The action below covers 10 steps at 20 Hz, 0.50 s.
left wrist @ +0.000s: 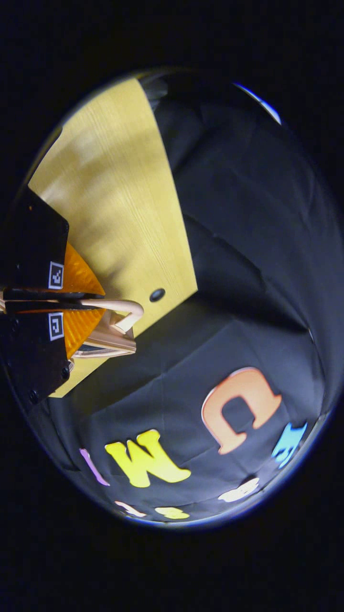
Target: First open the suitcase, pack the skin care products into it, and then close the suitcase.
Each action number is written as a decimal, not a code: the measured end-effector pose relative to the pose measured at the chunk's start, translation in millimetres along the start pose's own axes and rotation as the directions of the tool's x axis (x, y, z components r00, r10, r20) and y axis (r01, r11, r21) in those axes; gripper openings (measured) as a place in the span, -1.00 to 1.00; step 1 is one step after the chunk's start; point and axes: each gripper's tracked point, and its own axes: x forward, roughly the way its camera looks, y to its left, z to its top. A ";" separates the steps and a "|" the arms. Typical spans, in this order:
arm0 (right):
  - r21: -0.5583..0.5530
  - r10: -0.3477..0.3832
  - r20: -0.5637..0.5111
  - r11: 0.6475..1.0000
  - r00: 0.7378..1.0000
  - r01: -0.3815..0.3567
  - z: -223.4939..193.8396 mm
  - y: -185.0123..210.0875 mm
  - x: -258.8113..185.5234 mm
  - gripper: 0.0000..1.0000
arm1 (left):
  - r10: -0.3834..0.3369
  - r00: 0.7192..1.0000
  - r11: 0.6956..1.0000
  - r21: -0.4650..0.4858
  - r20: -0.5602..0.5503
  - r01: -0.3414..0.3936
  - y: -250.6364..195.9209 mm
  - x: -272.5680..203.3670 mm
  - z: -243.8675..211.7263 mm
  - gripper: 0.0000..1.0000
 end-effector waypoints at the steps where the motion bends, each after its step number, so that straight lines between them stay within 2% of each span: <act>1: 0.001 0.009 0.000 1.000 1.000 -0.009 -0.9 -3.9 -0.5 0.54 | -0.016 1.000 0.999 0.043 0.022 0.015 -16.3 -6.5 3.1 -0.93; 3: 0.001 0.027 0.002 1.000 1.000 -0.027 0.0 -11.2 -2.3 0.46 | -0.038 0.998 0.996 0.088 0.045 0.034 -48.5 -21.0 4.7 -0.93; 4: 0.001 0.037 -0.002 0.999 0.999 -0.037 -1.6 -17.8 -4.2 0.54 | -0.050 0.997 0.993 0.106 0.062 0.043 -73.8 -27.6 6.3 -0.93; 6: 0.001 0.059 0.001 0.998 0.998 -0.059 -0.4 -30.0 -6.9 0.54 | -0.050 0.994 0.982 0.184 0.096 0.032 -106.9 -39.0 -1.7 -0.92; 10: -0.026 0.081 0.014 0.996 0.997 -0.081 -2.0 -53.9 -6.3 0.54 | -0.058 0.987 0.928 0.373 0.147 -0.001 -177.9 -61.3 -30.8 -0.92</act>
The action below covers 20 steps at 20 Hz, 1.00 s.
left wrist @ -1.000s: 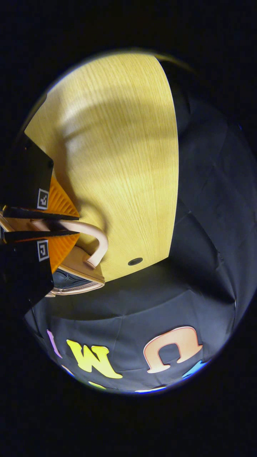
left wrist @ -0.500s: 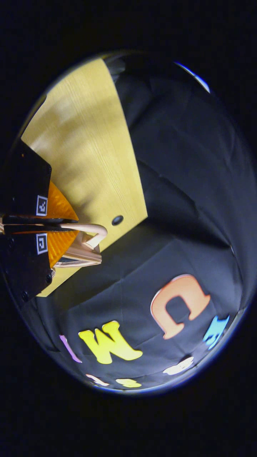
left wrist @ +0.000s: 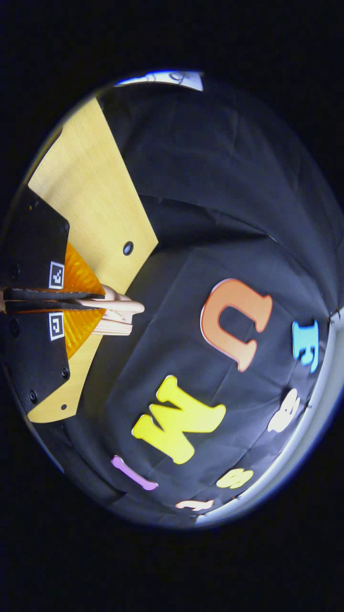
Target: First open the suitcase, pack the skin care products into it, and then close the suitcase.
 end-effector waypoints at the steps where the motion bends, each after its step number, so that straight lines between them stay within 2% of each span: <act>1: -0.007 0.008 -0.001 1.000 1.000 -0.008 -1.5 -5.2 -0.8 0.54 | 0.001 1.000 0.999 0.051 0.014 -0.002 -22.5 -5.8 -3.4 -0.93; 2: -0.017 0.018 -0.001 1.000 1.000 -0.018 -3.7 -11.1 -2.9 0.46 | -0.009 1.000 0.995 0.098 0.022 0.006 -47.3 -7.8 -8.8 -0.92; 3: -0.032 0.027 0.005 0.999 1.000 -0.027 -3.6 -21.0 -5.9 0.54 | -0.016 1.000 0.992 0.123 0.023 0.013 -71.7 -10.6 -18.5 -0.92; 6: -0.042 0.047 0.009 0.998 0.999 -0.046 -6.6 -36.5 -8.7 0.54 | -0.047 0.999 0.989 0.141 0.015 0.045 -125.8 -13.4 -44.5 -0.92; 11: -0.035 0.055 -0.012 0.998 0.998 -0.056 -22.1 -68.0 -9.9 0.54 | -0.049 0.999 0.968 0.246 -0.018 0.052 -185.9 -7.9 -101.0 -0.92; 12: -0.030 0.056 -0.015 0.998 0.998 -0.056 -24.1 -73.7 -10.6 0.45 | -0.053 0.998 0.964 0.259 -0.029 0.059 -196.6 -6.1 -113.6 -0.92; 13: -0.028 0.051 -0.015 0.998 0.999 -0.051 -25.4 -82.1 -11.6 0.53 | -0.056 0.997 0.959 0.275 -0.055 0.069 -210.0 -3.4 -134.8 -0.92; 14: -0.027 0.049 -0.011 0.998 0.999 -0.049 -25.9 -89.1 -13.4 0.53 | -0.059 0.995 0.953 0.292 -0.079 0.079 -221.9 2.0 -153.7 -0.92; 15: -0.031 0.043 -0.012 0.999 0.999 -0.044 -27.0 -92.7 -13.3 0.53 | -0.050 0.994 0.939 0.336 -0.095 0.079 -231.0 6.2 -171.9 -0.92; 16: -0.032 0.042 -0.012 0.999 0.999 -0.042 -27.3 -96.1 -11.1 0.45 | -0.042 0.994 0.922 0.379 -0.100 0.078 -236.9 9.0 -184.0 -0.92; 17: -0.033 0.036 -0.014 0.999 0.999 -0.037 -28.2 -101.0 -9.8 0.53 | -0.028 0.993 0.894 0.442 -0.113 0.075 -244.0 15.2 -204.3 -0.92; 18: -0.025 0.030 -0.020 0.999 0.999 -0.031 -28.1 -106.5 -6.4 0.53 | 0.007 0.991 0.870 0.490 -0.131 0.059 -245.5 20.6 -224.1 -0.92; 19: -0.016 0.027 -0.019 1.000 0.999 -0.027 -26.0 -110.0 -5.6 0.53 | 0.027 0.990 0.858 0.512 -0.141 0.049 -246.3 22.9 -237.6 -0.92; 20: -0.012 0.020 -0.016 1.000 1.000 -0.020 -23.9 -114.4 -4.9 0.45 | 0.046 0.987 0.847 0.529 -0.154 0.043 -246.6 24.7 -251.2 -0.92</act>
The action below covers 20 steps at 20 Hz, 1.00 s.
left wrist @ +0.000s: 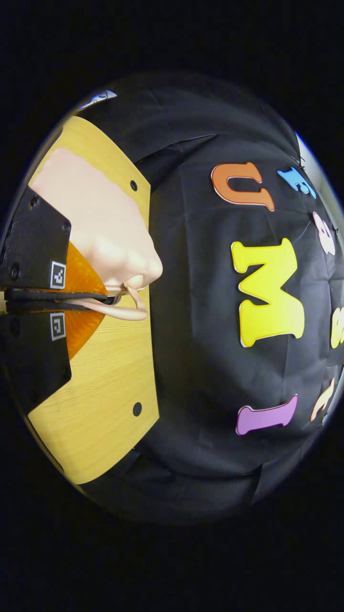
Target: First open the suitcase, pack the skin care products into it, and then close the suitcase.
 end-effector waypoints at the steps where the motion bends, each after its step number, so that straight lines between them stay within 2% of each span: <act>1: 0.003 -0.006 -0.001 1.000 1.000 0.006 -0.9 -2.6 0.5 0.45 | 0.005 1.000 1.000 0.010 -0.019 -0.005 -5.5 2.1 -8.5 -0.92; 2: 0.006 -0.008 -0.003 1.000 1.000 0.008 -2.0 -5.0 0.2 0.53 | 0.007 0.999 1.000 0.022 -0.031 -0.006 -11.0 3.1 -14.5 -0.92; 6: 0.017 -0.033 -0.005 0.999 0.999 0.033 -9.8 -13.8 1.6 0.53 | -0.006 0.997 0.991 0.130 -0.074 0.015 -24.6 9.8 -44.9 -0.92; 7: 0.029 -0.044 -0.008 0.999 0.999 0.044 -14.4 -15.9 3.3 0.45 | -0.006 0.996 0.988 0.155 -0.088 0.019 -28.0 9.1 -53.4 -0.92; 8: 0.039 -0.049 -0.010 0.998 0.999 0.049 -16.1 -17.4 2.1 0.53 | -0.003 0.996 0.985 0.169 -0.094 0.019 -30.5 8.2 -58.4 -0.91; 9: 0.052 -0.056 -0.004 0.997 0.998 0.056 -15.0 -21.1 1.7 0.53 | -0.004 0.994 0.981 0.193 -0.112 0.026 -36.1 8.5 -64.4 -0.84; 10: 0.061 -0.060 0.007 0.996 0.998 0.060 -11.1 -24.2 -0.8 0.53 | -0.006 0.992 0.980 0.195 -0.128 0.031 -36.9 7.3 -65.9 -0.60; 11: 0.066 -0.063 0.016 0.996 0.998 0.062 -8.0 -26.8 -3.5 0.53 | -0.032 0.988 0.986 0.159 -0.151 0.056 -41.2 5.8 -68.7 -0.51; 12: 0.069 -0.067 0.028 0.995 0.997 0.065 -3.9 -29.7 -5.6 0.53 | -0.059 0.985 0.991 0.110 -0.160 0.078 -46.9 -0.4 -66.7 -0.33; 13: 0.072 -0.074 0.059 0.995 0.996 0.070 7.3 -35.7 -9.8 0.53 | -0.058 0.988 0.997 0.037 -0.146 0.064 -43.2 -9.9 -53.4 -0.09; 14: 0.068 -0.079 0.077 0.995 0.994 0.074 13.3 -39.0 -11.9 0.53 | -0.034 0.991 0.999 0.012 -0.126 0.035 -34.3 -18.2 -38.9 0.19; 16: 0.047 -0.085 0.134 0.996 0.987 0.080 36.5 -45.2 -15.1 0.53 | 0.037 0.999 0.998 -0.046 -0.030 -0.039 1.7 -48.3 22.3 0.65; 18: 0.047 -0.074 0.173 0.997 0.982 0.067 58.0 -41.2 -15.1 0.53 | 0.101 0.992 0.994 -0.053 0.071 -0.098 34.1 -73.1 70.8 0.73; 20: 0.055 -0.063 0.213 0.997 0.975 0.052 81.1 -31.3 -12.4 0.53 | 0.144 0.969 0.989 -0.053 0.202 -0.136 66.7 -100.1 125.7 0.75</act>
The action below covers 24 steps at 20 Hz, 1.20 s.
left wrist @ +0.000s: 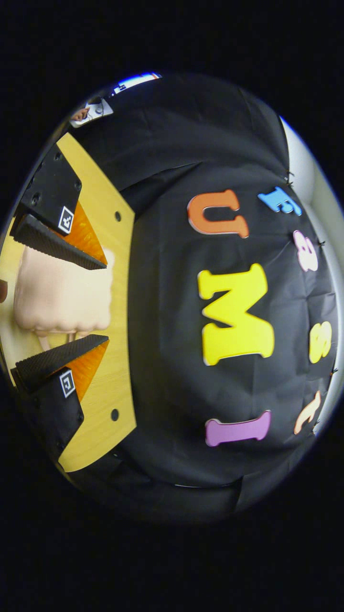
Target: First open the suitcase, pack the skin care products into it, and then close the suitcase.
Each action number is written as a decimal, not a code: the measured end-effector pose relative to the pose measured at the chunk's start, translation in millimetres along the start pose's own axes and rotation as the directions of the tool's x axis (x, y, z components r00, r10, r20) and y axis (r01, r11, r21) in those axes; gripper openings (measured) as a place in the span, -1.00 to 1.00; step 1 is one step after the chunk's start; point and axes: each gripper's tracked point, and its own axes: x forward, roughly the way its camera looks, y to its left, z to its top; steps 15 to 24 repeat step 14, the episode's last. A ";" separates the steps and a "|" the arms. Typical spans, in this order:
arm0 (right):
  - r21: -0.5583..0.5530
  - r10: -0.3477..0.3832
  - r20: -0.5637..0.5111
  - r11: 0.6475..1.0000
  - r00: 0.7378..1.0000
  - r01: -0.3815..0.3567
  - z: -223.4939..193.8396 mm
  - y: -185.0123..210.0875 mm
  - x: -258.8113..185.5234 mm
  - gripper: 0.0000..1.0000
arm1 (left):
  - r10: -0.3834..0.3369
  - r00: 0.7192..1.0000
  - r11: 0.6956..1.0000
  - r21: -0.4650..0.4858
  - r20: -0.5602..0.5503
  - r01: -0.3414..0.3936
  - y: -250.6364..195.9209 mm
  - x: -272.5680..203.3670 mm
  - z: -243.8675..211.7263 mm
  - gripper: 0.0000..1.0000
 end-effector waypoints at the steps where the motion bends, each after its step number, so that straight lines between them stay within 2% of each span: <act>1: 0.006 0.006 0.010 1.000 1.000 -0.007 6.8 6.7 2.2 0.53 | 0.015 0.999 1.000 0.003 0.045 -0.015 11.6 -6.6 19.6 0.75; 2: 0.010 0.009 0.015 1.000 1.000 -0.009 13.5 13.5 5.2 0.45 | 0.024 0.997 1.000 0.003 0.079 -0.024 22.9 -14.6 37.6 0.76; 3: 0.009 0.001 0.019 1.000 1.000 -0.001 23.2 23.5 7.6 0.45 | 0.023 0.992 1.000 0.006 0.123 -0.024 34.1 -33.0 60.9 0.82; 4: 0.000 -0.023 0.036 1.000 0.999 0.023 37.6 32.9 5.6 0.53 | 0.018 0.989 1.000 0.023 0.146 -0.021 44.8 -40.8 76.3 0.82; 5: -0.008 -0.027 0.042 1.000 0.999 0.028 48.8 49.8 -0.6 0.53 | 0.022 0.990 0.999 0.030 0.142 -0.027 59.8 -49.7 88.7 0.70; 6: -0.020 -0.018 0.071 1.000 0.997 0.020 63.9 68.6 -6.9 0.53 | 0.016 0.988 1.000 0.010 0.151 -0.018 70.2 -58.8 92.3 0.86; 7: -0.040 -0.028 0.080 0.999 0.996 0.031 69.1 74.1 -7.8 0.45 | 0.012 0.988 1.000 -0.009 0.156 -0.010 78.4 -61.9 93.0 0.73; 8: -0.057 -0.038 0.086 0.997 0.996 0.043 69.4 79.6 -8.4 0.53 | 0.009 0.988 1.000 -0.022 0.154 -0.006 83.8 -66.3 97.1 0.87; 12: -0.075 -0.043 0.071 0.996 0.997 0.048 63.7 113.3 -10.9 0.53 | -0.031 0.992 0.998 -0.045 0.123 0.037 87.0 -71.9 90.3 0.88; 14: -0.073 -0.048 0.070 0.996 0.996 0.053 63.1 116.7 -9.9 0.45 | -0.031 0.992 0.999 -0.028 0.125 0.035 89.1 -72.9 87.7 0.90; 24: -0.073 -0.048 0.070 0.996 0.996 0.053 63.1 116.7 -9.9 0.45 | -0.031 0.992 0.999 -0.028 0.125 0.035 89.1 -72.9 87.7 0.90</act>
